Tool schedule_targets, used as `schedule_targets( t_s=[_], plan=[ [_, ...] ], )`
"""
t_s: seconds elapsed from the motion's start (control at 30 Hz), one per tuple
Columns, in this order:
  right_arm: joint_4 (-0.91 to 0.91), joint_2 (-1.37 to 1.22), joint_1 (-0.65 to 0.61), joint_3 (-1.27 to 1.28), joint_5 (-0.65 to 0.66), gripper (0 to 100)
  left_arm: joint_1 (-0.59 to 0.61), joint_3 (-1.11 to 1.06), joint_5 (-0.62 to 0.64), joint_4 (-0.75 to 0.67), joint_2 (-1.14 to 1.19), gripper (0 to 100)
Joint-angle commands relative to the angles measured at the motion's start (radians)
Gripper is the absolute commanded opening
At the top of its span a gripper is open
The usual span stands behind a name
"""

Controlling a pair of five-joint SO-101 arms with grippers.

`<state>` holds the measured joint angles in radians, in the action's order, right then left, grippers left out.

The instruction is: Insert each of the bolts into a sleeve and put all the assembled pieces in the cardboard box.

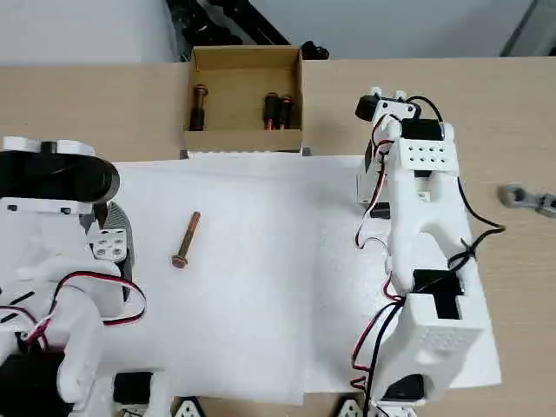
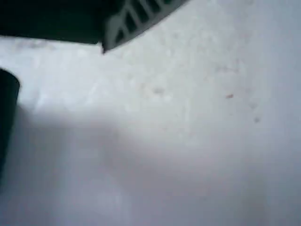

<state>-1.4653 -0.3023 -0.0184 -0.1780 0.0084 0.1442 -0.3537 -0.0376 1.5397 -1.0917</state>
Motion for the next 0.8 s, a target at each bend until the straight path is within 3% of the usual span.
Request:
schedule_targets(
  t_s=[0.0,0.57,0.77],
  plan=[
    [0.012,0.019,-0.005,-0.040,0.014,14.3,-0.003,0.007,-0.005,0.000,-0.011,1],
    [0.012,0.018,-0.007,-0.020,0.014,14.6,-0.002,0.007,-0.005,0.002,-0.011,1],
    [0.007,0.019,-0.005,-0.020,0.014,28.4,-0.002,0.007,-0.005,0.002,-0.011,1]
  ],
)
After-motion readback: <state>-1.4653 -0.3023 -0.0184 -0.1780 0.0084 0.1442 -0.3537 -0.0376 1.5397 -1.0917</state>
